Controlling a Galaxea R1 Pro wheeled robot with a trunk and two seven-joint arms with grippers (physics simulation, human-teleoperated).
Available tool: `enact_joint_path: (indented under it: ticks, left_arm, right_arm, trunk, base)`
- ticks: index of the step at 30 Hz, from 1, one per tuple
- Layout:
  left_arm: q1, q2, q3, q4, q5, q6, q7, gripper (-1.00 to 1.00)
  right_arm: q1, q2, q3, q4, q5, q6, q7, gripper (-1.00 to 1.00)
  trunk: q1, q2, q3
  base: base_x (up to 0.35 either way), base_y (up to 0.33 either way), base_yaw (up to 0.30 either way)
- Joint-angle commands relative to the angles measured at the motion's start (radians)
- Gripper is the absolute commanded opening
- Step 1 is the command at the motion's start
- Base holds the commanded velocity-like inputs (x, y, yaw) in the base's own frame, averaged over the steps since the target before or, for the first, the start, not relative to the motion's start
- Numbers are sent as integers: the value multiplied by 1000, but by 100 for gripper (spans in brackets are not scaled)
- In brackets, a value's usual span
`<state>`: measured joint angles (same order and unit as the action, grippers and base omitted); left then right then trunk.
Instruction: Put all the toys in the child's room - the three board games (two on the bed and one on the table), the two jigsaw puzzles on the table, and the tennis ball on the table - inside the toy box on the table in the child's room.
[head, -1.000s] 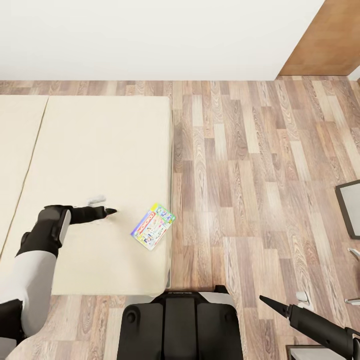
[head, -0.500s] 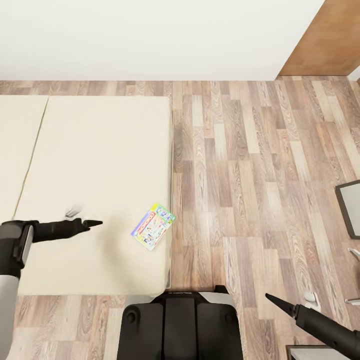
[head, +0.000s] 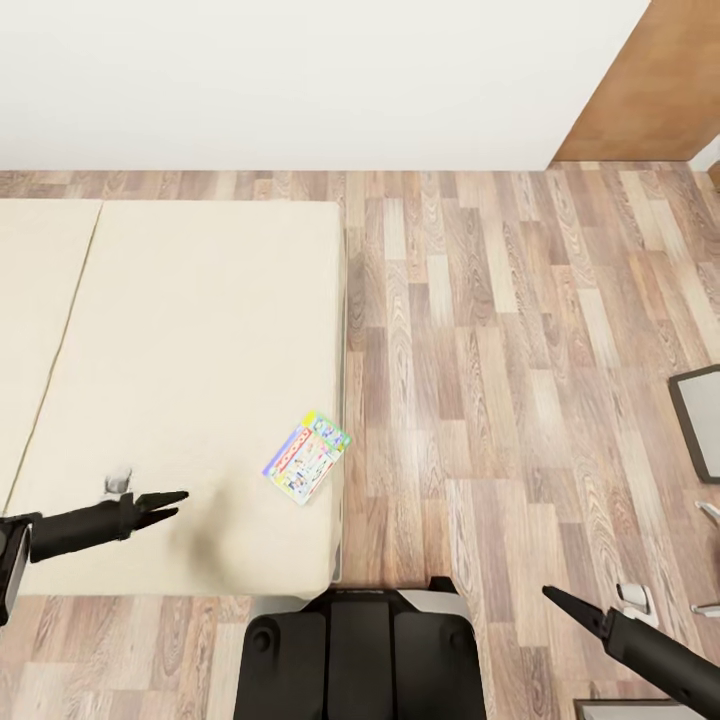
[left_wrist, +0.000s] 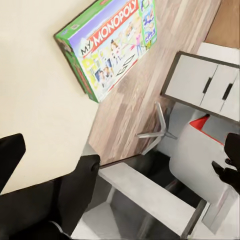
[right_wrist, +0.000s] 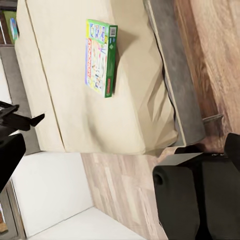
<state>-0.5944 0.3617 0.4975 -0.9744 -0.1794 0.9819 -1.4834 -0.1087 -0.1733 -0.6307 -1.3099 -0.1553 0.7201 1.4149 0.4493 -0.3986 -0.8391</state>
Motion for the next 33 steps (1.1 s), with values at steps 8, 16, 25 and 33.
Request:
enact_joint_path:
  ticks: [8, 16, 25, 33]
  left_arm:
    - [111, 1, 206, -41, -8, -61, -87, 100]
    - [132, -4, 288, -87, -2, -73, -87, 100]
    - [134, -8, 294, -99, -2, -79, -87, 100]
    - [134, -7, 296, -101, -2, -81, -87, 100]
  right_arm:
    - [0, 2, -2, 0, -3, -23, 10, 100]
    - [0, 8, -2, -1, -3, -31, 9, 100]
    - [0, 10, -2, -2, -3, -31, 10, 100]
    - [0, 13, -1, -2, -3, -31, 9, 100]
  trunk:
    - [1, -1, 12]
    - [1, -1, 25]
    - [1, -1, 40]
    - [1, -1, 53]
  base:
    - [0, 0, 0]
    - [0, 0, 0]
    - [0, 0, 0]
    - [0, 0, 0]
